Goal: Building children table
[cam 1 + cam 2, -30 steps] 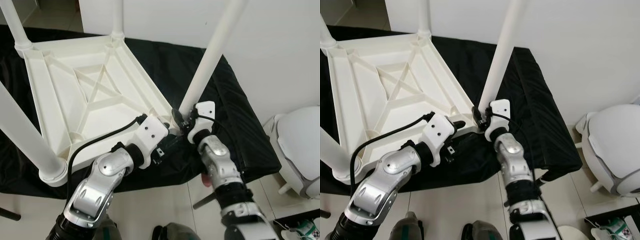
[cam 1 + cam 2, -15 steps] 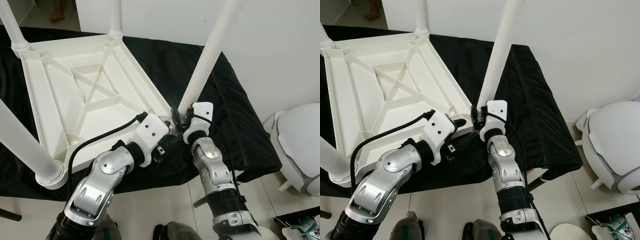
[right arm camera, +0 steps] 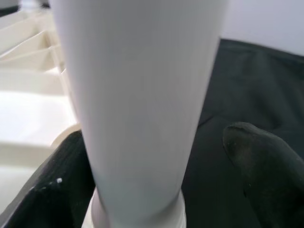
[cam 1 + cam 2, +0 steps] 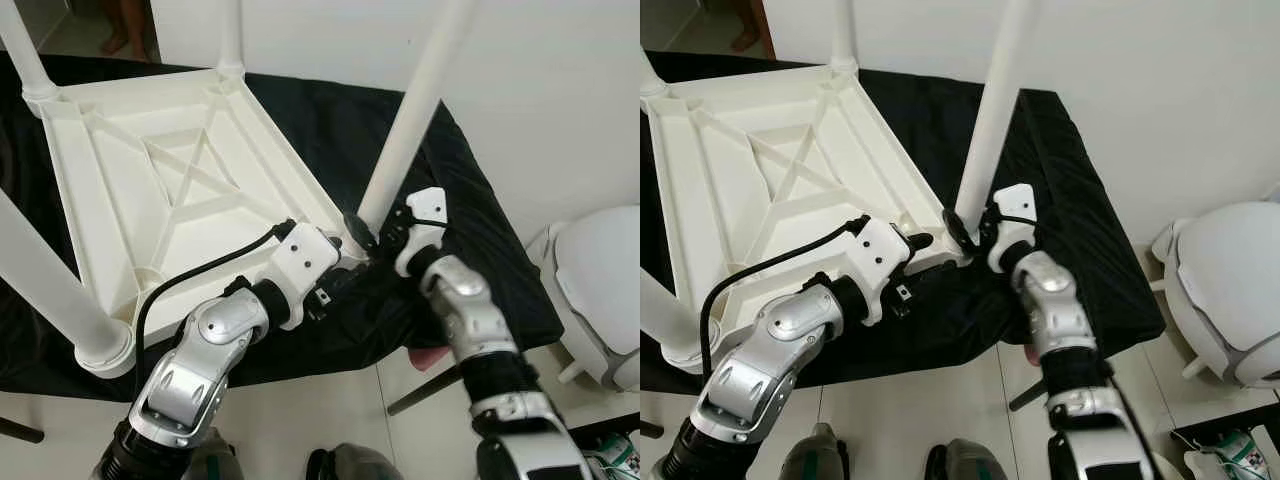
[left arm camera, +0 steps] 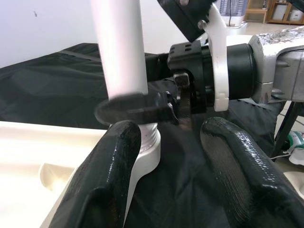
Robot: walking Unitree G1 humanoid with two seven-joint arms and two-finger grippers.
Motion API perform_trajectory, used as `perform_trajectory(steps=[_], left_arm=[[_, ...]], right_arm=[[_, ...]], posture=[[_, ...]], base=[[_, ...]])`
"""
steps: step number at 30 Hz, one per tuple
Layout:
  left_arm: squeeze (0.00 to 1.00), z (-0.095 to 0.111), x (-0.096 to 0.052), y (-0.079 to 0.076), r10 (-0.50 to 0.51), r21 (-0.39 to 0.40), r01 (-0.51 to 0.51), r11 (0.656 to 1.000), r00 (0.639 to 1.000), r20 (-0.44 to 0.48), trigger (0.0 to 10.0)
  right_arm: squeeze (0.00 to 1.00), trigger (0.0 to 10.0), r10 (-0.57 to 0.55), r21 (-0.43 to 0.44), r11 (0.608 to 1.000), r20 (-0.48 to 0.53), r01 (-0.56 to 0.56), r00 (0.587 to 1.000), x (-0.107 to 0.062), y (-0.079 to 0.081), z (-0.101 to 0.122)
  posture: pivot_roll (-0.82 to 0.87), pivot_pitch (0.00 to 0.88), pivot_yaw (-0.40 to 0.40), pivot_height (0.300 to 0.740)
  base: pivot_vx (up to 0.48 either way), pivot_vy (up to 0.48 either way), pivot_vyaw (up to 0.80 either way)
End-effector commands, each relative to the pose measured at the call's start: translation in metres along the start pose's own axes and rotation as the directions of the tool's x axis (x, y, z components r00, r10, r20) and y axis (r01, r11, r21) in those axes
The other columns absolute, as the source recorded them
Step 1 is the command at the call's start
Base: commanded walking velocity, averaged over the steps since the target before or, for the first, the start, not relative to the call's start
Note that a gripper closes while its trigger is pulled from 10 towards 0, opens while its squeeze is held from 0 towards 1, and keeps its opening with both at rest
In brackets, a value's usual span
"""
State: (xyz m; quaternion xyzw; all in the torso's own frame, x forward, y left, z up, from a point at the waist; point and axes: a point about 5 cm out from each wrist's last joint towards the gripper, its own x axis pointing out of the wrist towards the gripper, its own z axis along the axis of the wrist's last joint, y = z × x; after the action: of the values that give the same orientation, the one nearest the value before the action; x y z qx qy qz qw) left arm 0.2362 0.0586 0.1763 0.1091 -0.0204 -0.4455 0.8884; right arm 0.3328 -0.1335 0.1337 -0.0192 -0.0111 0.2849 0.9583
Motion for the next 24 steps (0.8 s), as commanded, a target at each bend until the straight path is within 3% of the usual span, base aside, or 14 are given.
perform_trajectory(steps=[1,4,18,19,20,24], left_arm=[[0.00,0.001,0.002,0.000,0.010,-0.007,-0.010,1.000,1.000,0.003,10.0],[0.00,0.001,0.002,0.000,0.012,-0.004,-0.012,1.000,1.000,0.005,10.0],[0.00,0.003,0.001,0.002,0.025,0.001,-0.025,1.000,1.000,0.008,10.0],[0.00,0.003,0.001,0.002,0.026,0.001,-0.026,1.000,1.000,0.007,10.0],[0.00,0.003,0.001,0.002,0.026,0.001,-0.026,1.000,1.000,0.007,10.0],[0.00,0.003,0.000,0.002,0.028,0.001,-0.028,1.000,1.000,0.004,10.0]], right_arm=[[0.00,10.0,0.075,-0.009,0.997,-0.044,-0.075,0.996,0.000,-0.001,-0.009],[0.00,10.0,0.148,-0.026,0.988,-0.048,-0.150,0.988,0.006,0.000,-0.008],[0.00,10.0,0.244,-0.030,0.969,-0.023,-0.245,0.970,0.031,0.008,-0.003],[0.00,5.8,0.246,-0.031,0.969,-0.025,-0.246,0.969,0.032,0.008,-0.003],[0.00,0.0,0.247,-0.031,0.968,-0.027,-0.248,0.969,0.032,0.008,-0.004],[0.00,0.0,0.256,-0.025,0.966,-0.029,-0.257,0.966,0.030,0.007,-0.006]], posture=[[0.00,0.012,-0.102,0.740],[0.00,0.007,-0.104,0.740],[0.02,0.003,-0.108,0.740],[0.03,0.003,-0.112,0.740],[0.03,0.003,-0.112,0.740],[0.04,0.004,-0.113,0.740]], base=[[0.000,0.000,0.00],[0.000,0.000,0.00],[0.000,0.000,0.00],[0.000,0.000,0.00],[0.000,0.000,0.00],[0.000,0.000,0.00]])
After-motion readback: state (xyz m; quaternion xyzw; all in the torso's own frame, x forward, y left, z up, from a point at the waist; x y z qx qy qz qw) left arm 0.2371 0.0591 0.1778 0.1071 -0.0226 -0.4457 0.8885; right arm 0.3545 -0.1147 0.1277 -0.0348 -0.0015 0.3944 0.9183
